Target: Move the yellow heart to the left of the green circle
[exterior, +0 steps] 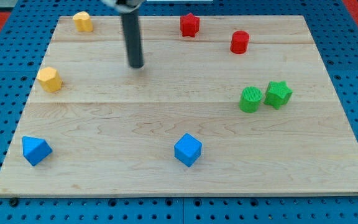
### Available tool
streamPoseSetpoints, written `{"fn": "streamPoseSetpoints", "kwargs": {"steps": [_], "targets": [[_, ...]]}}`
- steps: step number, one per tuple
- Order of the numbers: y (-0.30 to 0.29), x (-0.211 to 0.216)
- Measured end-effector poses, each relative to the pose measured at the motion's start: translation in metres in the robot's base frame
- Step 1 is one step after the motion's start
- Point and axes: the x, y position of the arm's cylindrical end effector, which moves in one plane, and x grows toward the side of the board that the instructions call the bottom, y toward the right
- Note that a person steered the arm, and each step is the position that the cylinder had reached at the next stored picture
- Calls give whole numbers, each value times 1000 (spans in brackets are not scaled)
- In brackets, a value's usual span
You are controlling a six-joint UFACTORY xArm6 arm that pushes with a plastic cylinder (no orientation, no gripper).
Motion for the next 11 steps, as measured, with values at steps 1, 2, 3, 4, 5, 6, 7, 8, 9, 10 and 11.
{"fn": "streamPoseSetpoints", "kwargs": {"steps": [1,2,3,4,5,6,7,8,9,10,11], "targets": [[-138,1],[-162,-2],[-149,-18],[-158,-49],[-168,-120],[-154,-177],[-100,-181],[0,-129],[62,-72],[58,-117],[27,-132]]}}
